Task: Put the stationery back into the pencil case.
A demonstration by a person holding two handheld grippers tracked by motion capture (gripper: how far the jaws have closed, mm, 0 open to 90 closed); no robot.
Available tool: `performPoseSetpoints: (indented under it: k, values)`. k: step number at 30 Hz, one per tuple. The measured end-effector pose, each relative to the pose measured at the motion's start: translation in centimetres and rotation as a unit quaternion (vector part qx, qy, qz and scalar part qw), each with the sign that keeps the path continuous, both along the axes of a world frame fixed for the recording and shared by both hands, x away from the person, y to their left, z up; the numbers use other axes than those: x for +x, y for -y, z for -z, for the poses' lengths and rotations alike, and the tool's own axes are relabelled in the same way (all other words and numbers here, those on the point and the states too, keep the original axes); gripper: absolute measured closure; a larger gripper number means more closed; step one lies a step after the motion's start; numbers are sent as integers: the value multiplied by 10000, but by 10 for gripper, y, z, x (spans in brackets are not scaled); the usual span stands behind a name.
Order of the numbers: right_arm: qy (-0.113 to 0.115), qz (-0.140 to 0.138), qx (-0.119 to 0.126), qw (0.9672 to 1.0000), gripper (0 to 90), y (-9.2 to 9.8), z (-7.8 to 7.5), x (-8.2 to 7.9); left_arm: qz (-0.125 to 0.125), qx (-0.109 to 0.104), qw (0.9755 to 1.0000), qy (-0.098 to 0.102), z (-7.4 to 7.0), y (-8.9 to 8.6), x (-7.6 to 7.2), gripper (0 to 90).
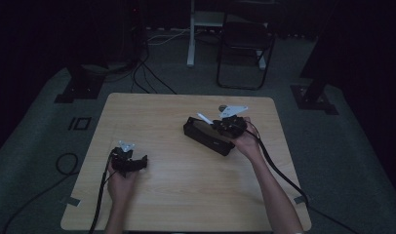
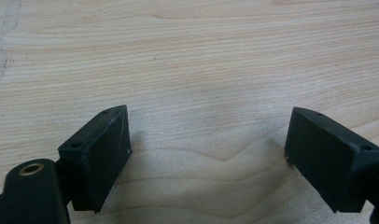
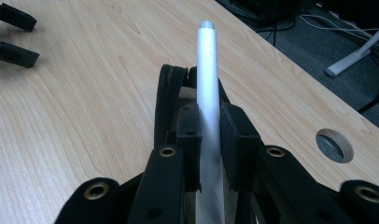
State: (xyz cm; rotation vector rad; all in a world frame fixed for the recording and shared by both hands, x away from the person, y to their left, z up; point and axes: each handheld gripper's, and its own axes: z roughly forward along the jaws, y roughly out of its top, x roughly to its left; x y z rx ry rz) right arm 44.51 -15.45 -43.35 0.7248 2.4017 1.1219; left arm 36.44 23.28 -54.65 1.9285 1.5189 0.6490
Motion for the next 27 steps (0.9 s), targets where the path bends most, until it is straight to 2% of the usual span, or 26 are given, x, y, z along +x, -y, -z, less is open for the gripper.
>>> performPoseSetpoints:
  k: [27]
  values:
    - [-93,-6,-167,9998,785,-6,12,5,0,-2,10000,-2,0,0,0,147]
